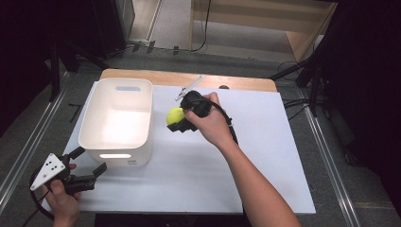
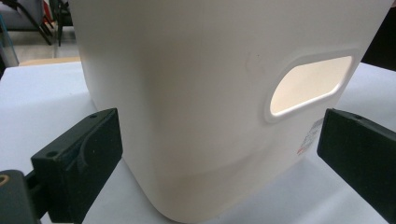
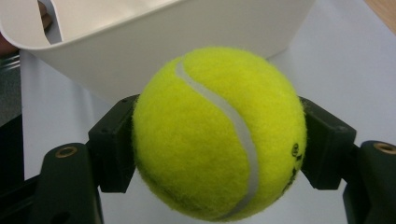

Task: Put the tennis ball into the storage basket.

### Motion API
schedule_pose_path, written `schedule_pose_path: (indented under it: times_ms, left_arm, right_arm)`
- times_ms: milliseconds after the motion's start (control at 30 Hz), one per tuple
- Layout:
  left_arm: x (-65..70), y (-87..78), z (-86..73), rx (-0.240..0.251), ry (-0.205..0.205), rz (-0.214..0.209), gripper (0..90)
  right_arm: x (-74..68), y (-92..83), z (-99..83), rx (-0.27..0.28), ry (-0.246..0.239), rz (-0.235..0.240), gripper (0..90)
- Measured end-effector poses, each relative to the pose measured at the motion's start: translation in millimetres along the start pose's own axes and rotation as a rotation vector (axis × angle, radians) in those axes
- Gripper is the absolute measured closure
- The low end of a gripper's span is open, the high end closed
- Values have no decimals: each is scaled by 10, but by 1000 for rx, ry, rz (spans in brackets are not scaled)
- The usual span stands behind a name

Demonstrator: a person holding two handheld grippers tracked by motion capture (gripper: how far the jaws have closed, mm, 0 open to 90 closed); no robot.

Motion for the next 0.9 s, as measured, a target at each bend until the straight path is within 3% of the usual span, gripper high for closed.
schedule_pose_path:
  times_ms: [667, 733, 900]
  left_arm:
    - [1, -1, 0, 0, -1, -3, 2]
    - [0, -1, 1, 0, -2, -2, 2]
    - [1, 0, 1, 0, -1, -4, 2]
  right_arm:
    - [-114, 72, 255, -3, -54, 23, 238]
    - [-136, 73, 278, -4, -41, 23, 239]
    - [-181, 100, 363, 0, -69, 39, 238]
Point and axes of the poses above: each handheld gripper's, and its own axes: y roughly forward along the jaws, z roughly out of its top, x roughly to its right, the point moved 9 cm from there along y, roughly forward along the jaws, and after that the axes turned 11 degrees about z, right-handed, at the moved point
